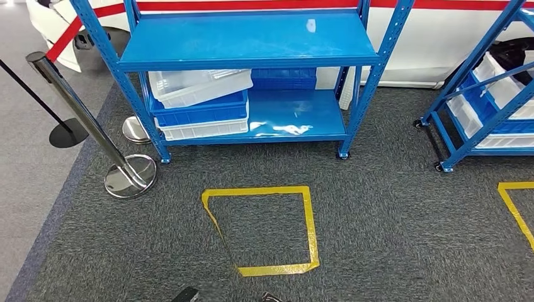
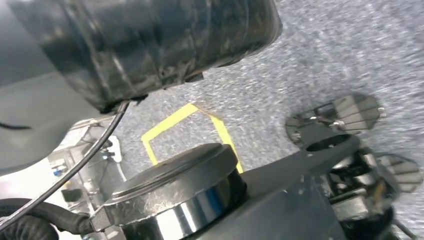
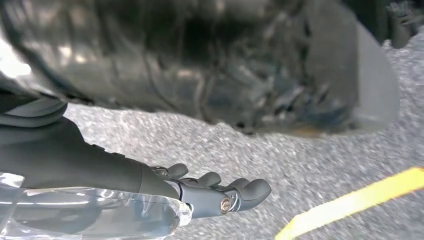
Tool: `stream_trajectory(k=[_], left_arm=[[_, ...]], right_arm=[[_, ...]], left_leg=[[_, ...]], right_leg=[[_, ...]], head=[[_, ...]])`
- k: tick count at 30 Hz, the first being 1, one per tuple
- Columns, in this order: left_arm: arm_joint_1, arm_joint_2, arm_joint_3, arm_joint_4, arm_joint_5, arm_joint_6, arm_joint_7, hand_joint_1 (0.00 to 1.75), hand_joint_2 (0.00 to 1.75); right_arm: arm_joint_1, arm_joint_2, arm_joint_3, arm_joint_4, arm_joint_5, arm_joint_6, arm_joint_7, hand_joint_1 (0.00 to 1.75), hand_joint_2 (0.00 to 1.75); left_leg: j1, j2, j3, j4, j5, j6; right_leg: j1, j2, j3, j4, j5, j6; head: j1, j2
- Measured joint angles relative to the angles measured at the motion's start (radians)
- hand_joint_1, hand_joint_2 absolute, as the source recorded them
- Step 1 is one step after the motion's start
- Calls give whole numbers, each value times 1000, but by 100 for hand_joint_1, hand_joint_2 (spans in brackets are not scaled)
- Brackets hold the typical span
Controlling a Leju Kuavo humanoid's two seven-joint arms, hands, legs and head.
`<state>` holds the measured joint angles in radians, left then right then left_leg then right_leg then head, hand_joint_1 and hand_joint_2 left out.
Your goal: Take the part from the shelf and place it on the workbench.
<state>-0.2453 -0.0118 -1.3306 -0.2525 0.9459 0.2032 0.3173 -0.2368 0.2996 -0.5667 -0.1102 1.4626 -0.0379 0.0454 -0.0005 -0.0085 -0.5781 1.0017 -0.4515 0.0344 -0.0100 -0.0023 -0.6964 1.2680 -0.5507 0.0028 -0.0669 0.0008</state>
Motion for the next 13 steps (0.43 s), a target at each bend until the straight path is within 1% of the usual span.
stream_trajectory(k=[1, 3, 5, 6, 7, 9, 10, 11, 12, 13], left_arm=[[3, 6, 0, 0, 2, -2, -7, 0, 0], [12, 21, 0, 0, 10, -12, -21, 0, 0], [17, 32, 0, 0, 12, -22, -20, 0, 0], [15, 34, 0, 0, 7, -21, -15, 0, 0], [9, 35, 0, 0, 2, -18, -8, 0, 0], [-9, 35, 0, 0, -4, -10, 8, 0, 0], [-16, 35, 0, 0, -4, -7, 16, 0, 0], [-22, 35, 0, 0, -3, -6, 23, 0, 0], [-25, 35, 0, 0, 1, -5, 27, 0, 0], [-26, 35, 0, 0, 2, -5, 29, 0, 0]], right_arm=[[12, -6, 2, 0, -3, 4, -17, 0, 0], [47, -28, 5, -2, -12, 21, -58, 0, 0], [79, -51, 6, -4, -26, 42, -86, 0, 0], [87, -60, 6, -6, -35, 49, -93, 0, 0], [93, -68, 6, -7, -44, 56, -99, 0, 0], [94, -86, 6, -10, -63, 72, -107, 0, 0], [94, -96, 5, -11, -70, 80, -109, 0, 0], [95, -107, 5, -12, -75, 90, -108, 0, 0], [96, -118, 5, -13, -77, 99, -106, 0, 0], [96, -123, 5, -14, -79, 104, -104, 0, 0]], left_leg=[[-1, -2, 5, 5, -9, -6], [-2, -4, 15, 14, -27, -20], [-1, -3, 10, 26, -40, -31], [0, -1, -2, 52, -55, -36], [2, 1, -25, 98, -77, -40], [5, 3, -95, 228, -124, -48], [7, 3, -125, 277, -133, -51], [9, 3, -140, 293, -123, -52], [10, 3, -135, 273, -96, -51], [11, 3, -130, 257, -80, -51]], right_leg=[[0, 1, 29, -72, 38, -3], [2, 2, 92, -214, 102, -12], [1, 2, 101, -223, 96, -22], [-1, 2, 104, -225, 95, -27], [-1, 1, 107, -227, 94, -30], [0, 0, 111, -227, 90, -36], [0, 0, 114, -227, 88, -38], [0, 1, 118, -227, 85, -38], [0, 2, 124, -227, 81, -38], [0, 3, 127, -227, 80, -37]], head=[[0, 0], [-1, 0], [-2, 0], [-5, 0], [-7, 0], [-10, 0], [-10, 0], [-10, 0], [-10, 0], [-10, 0]])
